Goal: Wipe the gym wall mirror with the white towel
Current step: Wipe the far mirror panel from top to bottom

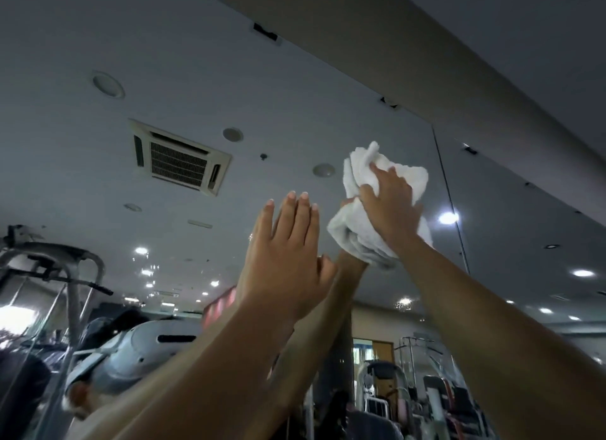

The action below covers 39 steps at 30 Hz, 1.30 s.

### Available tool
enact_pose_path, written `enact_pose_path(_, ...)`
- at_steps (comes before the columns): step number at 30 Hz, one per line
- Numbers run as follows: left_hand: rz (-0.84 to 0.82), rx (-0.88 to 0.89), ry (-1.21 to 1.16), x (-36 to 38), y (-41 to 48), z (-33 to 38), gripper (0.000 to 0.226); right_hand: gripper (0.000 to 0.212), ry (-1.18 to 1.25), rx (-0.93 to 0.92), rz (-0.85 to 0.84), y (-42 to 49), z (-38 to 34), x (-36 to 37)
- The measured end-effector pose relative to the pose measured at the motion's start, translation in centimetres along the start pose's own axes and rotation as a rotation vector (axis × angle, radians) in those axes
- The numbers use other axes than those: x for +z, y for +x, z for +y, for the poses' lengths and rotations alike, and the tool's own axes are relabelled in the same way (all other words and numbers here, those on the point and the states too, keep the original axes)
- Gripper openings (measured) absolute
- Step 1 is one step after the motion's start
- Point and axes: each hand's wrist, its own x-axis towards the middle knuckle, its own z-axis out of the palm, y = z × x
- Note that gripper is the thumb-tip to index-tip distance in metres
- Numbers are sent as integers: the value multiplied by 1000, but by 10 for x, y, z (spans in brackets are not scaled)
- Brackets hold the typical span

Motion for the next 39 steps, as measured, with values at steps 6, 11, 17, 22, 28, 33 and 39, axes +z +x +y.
enact_pose_path(6, 21, 17, 10, 1, 1, -1, 77, 63, -26, -497, -165, -72, 1, -15)
enact_pose_path(11, 0, 6, 46, 4, 0, 2, 78, 62, 13, -387, -205, -63, 67, -22)
enact_pose_path(17, -28, -11, 112, 1, 0, 3, 82, 55, -49, -56, -143, -29, -7, -8)
enact_pose_path(22, -14, -15, 88, 2, -3, 3, 84, 66, -64, -565, -224, -103, 27, -25)
enact_pose_path(28, -18, -25, 101, 4, -19, 4, 77, 64, -68, -135, -250, -53, 42, -25)
enact_pose_path(33, -35, -4, 107, 2, -17, 1, 83, 63, -101, -128, -227, -50, -21, -17)
enact_pose_path(39, -8, -23, 94, 4, -20, 4, 83, 68, -76, -611, -213, -122, 30, -21)
